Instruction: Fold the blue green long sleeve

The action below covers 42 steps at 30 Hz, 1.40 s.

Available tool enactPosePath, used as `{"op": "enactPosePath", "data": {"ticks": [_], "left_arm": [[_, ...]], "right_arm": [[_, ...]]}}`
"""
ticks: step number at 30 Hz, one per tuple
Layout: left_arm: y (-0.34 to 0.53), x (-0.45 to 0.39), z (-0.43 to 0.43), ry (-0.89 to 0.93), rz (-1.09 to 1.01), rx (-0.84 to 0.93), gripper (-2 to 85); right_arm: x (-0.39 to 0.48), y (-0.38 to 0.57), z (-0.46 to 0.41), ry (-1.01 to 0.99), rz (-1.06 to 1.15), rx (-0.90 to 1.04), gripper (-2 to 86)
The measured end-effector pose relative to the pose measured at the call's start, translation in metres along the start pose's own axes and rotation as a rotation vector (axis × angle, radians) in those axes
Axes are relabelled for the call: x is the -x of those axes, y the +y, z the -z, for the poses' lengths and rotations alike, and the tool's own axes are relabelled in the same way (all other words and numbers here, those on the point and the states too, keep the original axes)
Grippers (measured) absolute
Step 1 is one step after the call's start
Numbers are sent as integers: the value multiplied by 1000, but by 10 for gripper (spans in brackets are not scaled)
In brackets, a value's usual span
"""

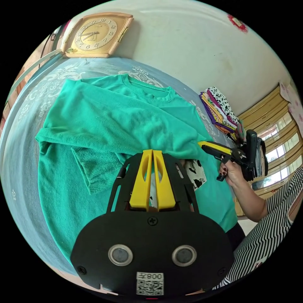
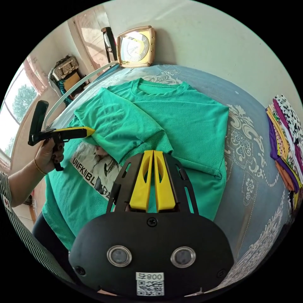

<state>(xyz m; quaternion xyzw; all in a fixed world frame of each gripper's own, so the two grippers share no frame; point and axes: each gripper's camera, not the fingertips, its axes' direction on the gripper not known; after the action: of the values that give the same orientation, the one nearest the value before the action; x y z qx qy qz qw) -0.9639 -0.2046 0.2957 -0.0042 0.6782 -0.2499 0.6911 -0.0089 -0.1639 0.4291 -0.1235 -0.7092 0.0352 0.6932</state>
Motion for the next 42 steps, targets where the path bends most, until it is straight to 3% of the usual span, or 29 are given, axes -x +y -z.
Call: {"op": "enactPosePath", "data": {"ticks": [4, 8, 11, 12, 13, 16, 21, 23, 27, 35, 42], "left_arm": [[11, -45, 2, 46, -123, -64, 2], [18, -95, -38, -25, -299, 64, 4], [33, -110, -65, -100, -368, 164, 4], [35, -112, -64, -111, -375, 155, 4], [37, -115, -63, -120, -382, 165, 4], [41, -110, -57, -102, -363, 171, 4], [56, -117, -24, -104, -353, 134, 4], [66, -110, -33, -77, -313, 232, 5], [67, -90, -2, 15, -196, 227, 5], [150, 2, 171, 120, 149, 7, 6], [261, 81, 285, 171, 474, -78, 15]], "right_arm": [[5, -2, 40, -34, -43, -9, 1], [23, -13, 76, -70, -4, -81, 1], [35, -27, 58, -64, 36, 21, 0], [36, -30, 42, -48, 40, 120, 0], [36, -27, 54, -79, 42, 45, 1], [32, -27, 72, -155, -13, 67, 1], [64, -9, 136, -112, 37, 41, 1], [77, 0, 137, -96, 60, 100, 1], [82, 4, 148, -119, 22, 193, 2], [61, 69, 286, -131, -97, 194, 9], [-3, 211, 391, -354, -523, 180, 57]]}}
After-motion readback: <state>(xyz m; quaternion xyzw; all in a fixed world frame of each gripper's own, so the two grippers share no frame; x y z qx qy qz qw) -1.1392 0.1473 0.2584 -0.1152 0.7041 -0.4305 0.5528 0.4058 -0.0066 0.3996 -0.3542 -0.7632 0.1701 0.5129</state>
